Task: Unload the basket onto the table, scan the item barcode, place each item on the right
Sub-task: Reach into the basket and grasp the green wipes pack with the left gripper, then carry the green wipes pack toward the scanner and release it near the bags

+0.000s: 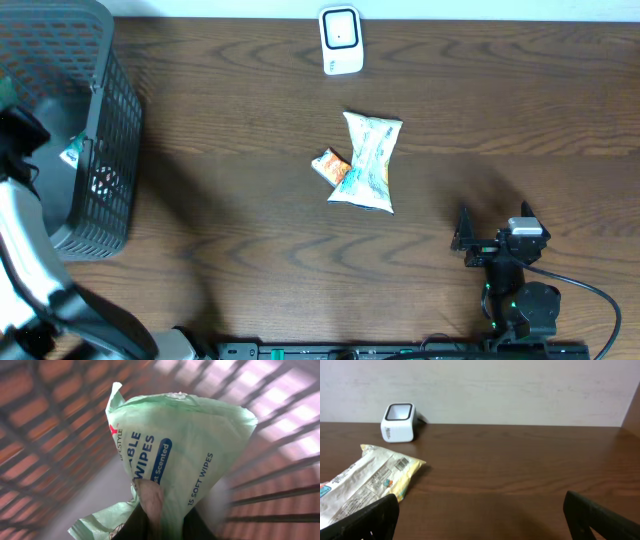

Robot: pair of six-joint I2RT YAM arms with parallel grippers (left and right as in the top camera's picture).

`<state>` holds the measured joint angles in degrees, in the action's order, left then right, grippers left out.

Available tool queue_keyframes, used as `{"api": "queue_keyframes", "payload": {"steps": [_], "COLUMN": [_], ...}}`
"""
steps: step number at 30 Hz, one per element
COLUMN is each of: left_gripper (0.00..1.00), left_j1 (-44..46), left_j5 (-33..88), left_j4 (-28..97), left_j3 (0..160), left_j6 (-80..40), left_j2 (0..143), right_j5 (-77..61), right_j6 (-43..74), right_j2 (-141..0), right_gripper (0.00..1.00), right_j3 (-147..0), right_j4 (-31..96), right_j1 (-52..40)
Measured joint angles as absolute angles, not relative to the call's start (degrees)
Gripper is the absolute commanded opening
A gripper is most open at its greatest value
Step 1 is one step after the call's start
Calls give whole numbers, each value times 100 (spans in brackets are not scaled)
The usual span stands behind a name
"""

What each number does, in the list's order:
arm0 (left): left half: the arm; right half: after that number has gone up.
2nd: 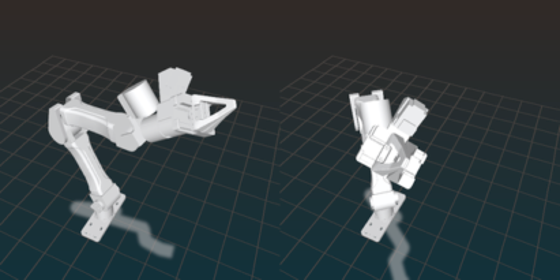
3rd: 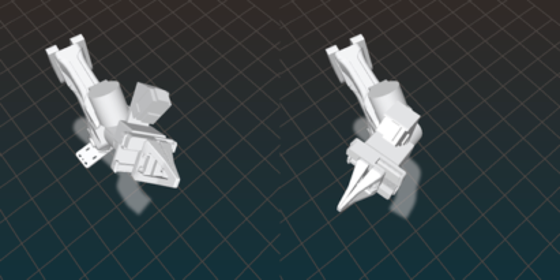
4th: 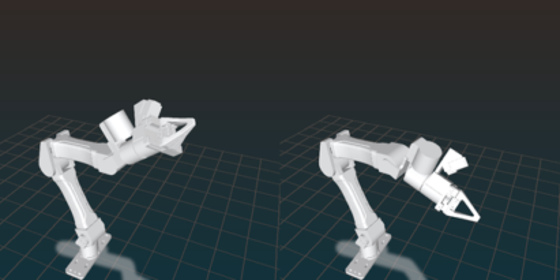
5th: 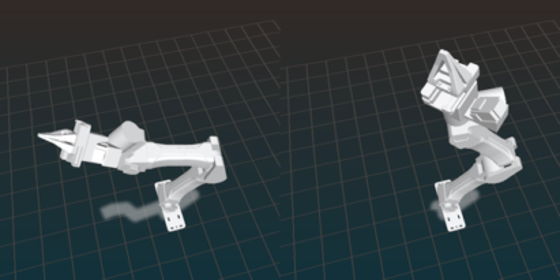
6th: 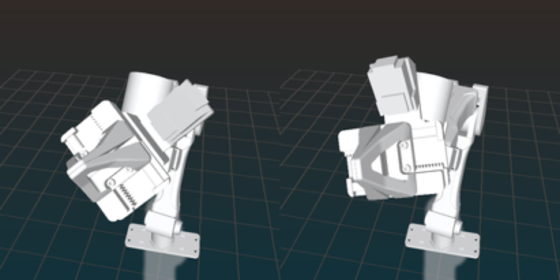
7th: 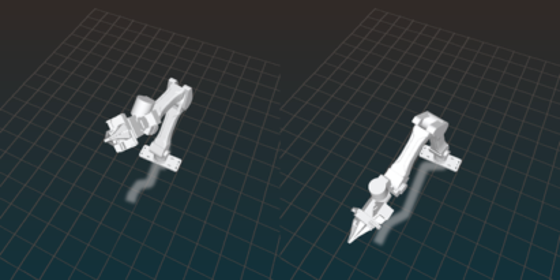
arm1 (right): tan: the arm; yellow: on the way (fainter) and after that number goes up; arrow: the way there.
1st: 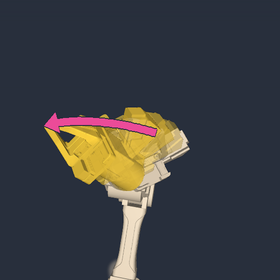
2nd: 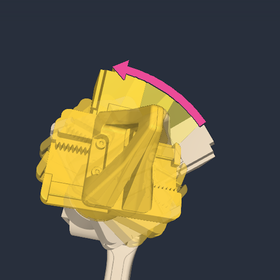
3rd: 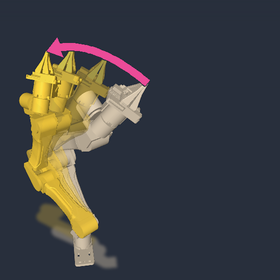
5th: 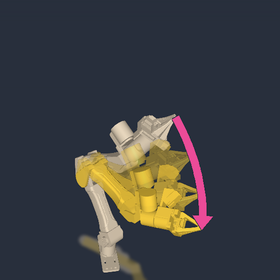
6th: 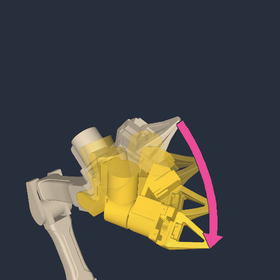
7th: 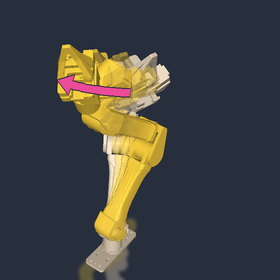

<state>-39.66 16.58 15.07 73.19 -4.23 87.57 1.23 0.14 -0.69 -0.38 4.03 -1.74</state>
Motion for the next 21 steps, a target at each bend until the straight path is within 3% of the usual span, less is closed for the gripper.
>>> {"api": "queue_keyframes", "payload": {"steps": [6, 9, 16, 21], "left_gripper": [7, 7, 7, 7], "left_j1": [-3964, -3837, -2628, -1535], "left_j5": [3306, 3614, 4215, 4751], "left_j4": [1151, 1122, 753, 849], "left_j3": [7319, 7319, 7319, 7319], "left_j6": [-2709, -3280, -3577, -3020], "left_j2": [7730, 7397, 6965, 6945], "right_j5": [123, 123, 123, 123], "right_j6": [14, 14, 14, 14], "right_j2": [-69, -69, -69, -69], "right_gripper": [99, 99, 99, 99], "right_j3": [-38, -38, -38, -38], "right_j4": [405, 403, 405, 405], "right_j1": [-174, -174, -174, -174]}}
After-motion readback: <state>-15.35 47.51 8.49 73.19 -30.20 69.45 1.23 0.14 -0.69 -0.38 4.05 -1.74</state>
